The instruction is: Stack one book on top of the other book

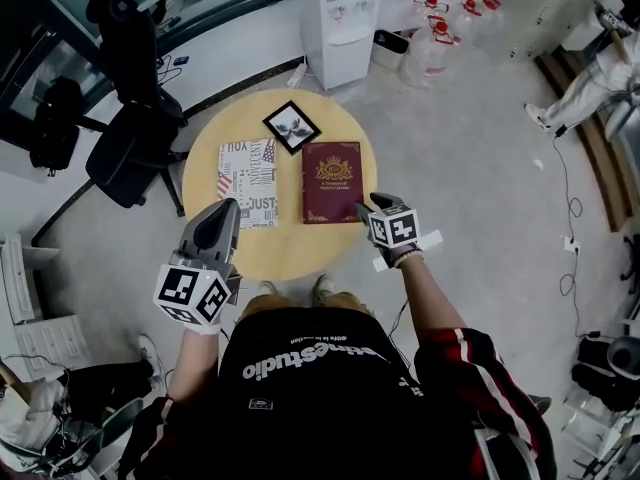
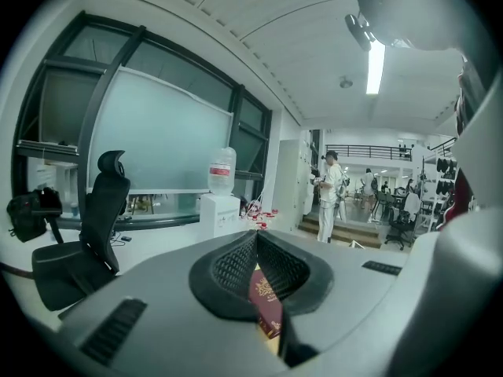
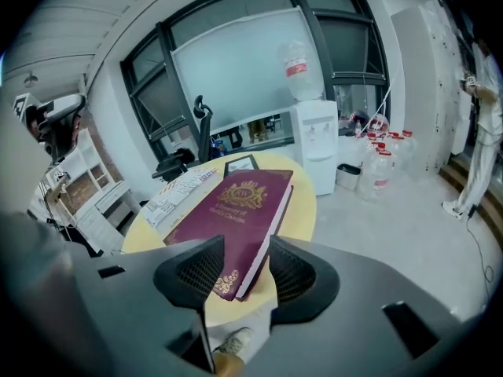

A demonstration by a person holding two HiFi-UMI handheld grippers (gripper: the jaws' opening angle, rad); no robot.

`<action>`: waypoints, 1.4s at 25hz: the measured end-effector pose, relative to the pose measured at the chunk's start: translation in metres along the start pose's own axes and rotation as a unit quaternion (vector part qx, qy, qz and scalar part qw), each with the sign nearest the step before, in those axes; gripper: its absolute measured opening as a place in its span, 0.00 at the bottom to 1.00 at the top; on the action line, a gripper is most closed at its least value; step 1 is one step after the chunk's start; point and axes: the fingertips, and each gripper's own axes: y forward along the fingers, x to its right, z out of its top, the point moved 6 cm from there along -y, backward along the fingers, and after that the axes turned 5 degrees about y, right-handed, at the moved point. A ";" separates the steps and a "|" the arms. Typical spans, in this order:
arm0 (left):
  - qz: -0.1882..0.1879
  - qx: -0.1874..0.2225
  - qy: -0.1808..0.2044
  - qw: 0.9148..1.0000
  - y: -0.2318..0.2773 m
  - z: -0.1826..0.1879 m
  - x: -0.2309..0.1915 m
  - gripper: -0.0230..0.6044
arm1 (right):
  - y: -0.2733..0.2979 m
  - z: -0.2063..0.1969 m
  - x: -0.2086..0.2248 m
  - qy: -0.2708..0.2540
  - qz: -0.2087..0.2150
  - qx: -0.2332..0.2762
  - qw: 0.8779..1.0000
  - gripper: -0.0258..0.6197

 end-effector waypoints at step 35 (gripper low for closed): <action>0.003 -0.002 0.002 1.000 0.005 0.001 -0.004 0.06 | 0.008 0.009 -0.004 0.183 0.138 0.012 0.973 0.11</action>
